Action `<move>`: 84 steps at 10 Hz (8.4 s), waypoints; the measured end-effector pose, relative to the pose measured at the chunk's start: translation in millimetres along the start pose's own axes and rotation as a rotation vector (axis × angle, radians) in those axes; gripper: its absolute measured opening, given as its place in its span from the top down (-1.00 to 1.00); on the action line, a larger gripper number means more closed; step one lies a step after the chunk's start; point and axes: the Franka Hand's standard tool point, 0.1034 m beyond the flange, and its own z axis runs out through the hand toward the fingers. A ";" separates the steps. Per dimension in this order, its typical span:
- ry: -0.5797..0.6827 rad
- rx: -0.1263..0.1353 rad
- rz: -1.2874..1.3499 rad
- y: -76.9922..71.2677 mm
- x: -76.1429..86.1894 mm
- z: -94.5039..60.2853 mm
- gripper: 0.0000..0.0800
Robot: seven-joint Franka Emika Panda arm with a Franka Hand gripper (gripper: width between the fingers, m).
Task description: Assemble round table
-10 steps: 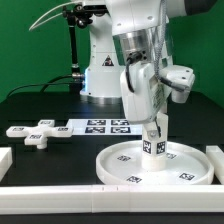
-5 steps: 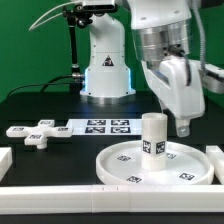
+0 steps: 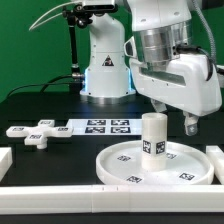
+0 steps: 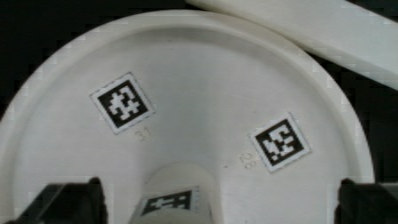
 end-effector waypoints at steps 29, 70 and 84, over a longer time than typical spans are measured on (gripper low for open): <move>-0.002 -0.295 -2.444 2.3 30.6 -6.0 -0.62; 0.048 -0.008 0.101 7.6 36.9 -5.7 -0.03; 0.086 -0.112 -0.690 7.8 11.5 5.2 -0.62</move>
Offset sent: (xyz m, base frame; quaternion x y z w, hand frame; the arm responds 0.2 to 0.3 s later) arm -0.0117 -0.0240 0.0015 -0.0078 0.0242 -0.2456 0.9690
